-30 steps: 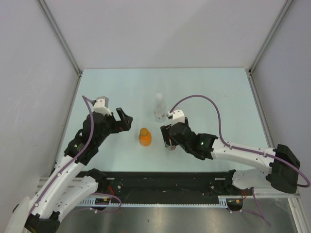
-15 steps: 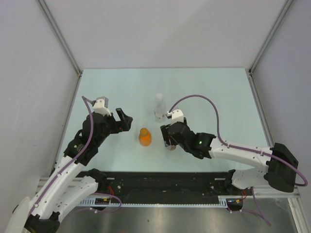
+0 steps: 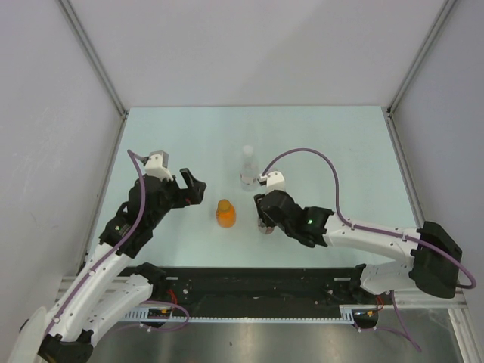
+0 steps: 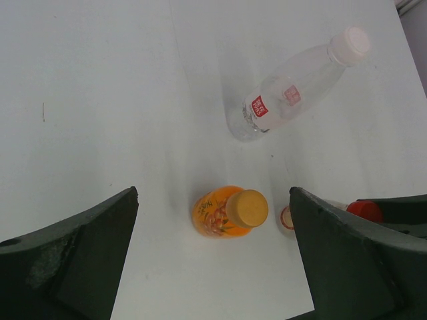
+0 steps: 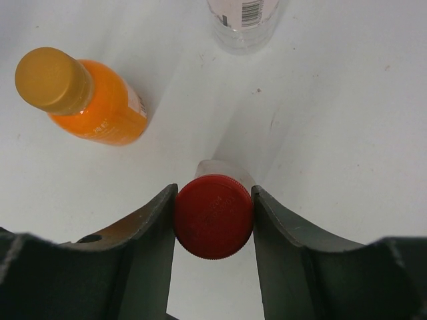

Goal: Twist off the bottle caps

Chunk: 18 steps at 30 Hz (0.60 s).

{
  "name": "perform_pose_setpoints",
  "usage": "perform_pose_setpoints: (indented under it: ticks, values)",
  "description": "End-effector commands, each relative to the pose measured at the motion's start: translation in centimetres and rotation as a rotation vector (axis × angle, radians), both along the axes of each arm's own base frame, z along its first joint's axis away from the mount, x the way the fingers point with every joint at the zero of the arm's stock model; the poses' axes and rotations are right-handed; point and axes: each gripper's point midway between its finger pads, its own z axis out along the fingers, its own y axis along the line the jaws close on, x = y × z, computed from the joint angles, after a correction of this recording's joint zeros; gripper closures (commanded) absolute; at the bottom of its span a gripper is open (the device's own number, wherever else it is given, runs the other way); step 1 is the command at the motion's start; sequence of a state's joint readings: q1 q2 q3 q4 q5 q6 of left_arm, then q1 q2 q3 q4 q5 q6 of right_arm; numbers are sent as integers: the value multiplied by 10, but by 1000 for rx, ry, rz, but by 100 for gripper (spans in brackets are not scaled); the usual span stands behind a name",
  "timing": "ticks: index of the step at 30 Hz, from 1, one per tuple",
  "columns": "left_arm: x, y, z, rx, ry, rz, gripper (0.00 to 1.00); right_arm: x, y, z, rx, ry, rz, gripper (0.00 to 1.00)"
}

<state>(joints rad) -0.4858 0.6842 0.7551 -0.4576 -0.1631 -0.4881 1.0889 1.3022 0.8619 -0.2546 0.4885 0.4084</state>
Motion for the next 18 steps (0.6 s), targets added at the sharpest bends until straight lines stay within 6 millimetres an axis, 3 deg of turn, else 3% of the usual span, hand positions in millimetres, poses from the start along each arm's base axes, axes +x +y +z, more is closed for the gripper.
perform_pose_setpoints:
  ticks: [1, 3, 8, 9, 12, 13, 18]
  values:
    - [1, -1, 10, -5, -38, -8, 0, 1, -8, 18, 43, -32, -31, 67]
    - [1, -6, 15, -11, -43, -36, 0, -1, -12, 35, 85, -54, -31, 81]
    - [-4, -19, 50, -49, -125, -122, 1, -14, -26, 84, 192, -95, -16, 100]
    - [-7, -23, 62, -60, -157, -156, 0, -16, -30, 104, 234, -119, -16, 100]
    - [-14, -38, 94, -58, -241, -228, 1, -17, -42, 129, 238, -155, -24, 100]
    - [-16, -49, 92, -37, -228, -260, 1, -17, -47, 149, 265, -179, -30, 100]
    - [-31, -96, 113, -66, -269, -466, 0, -12, -57, 193, 343, -202, -33, 100]
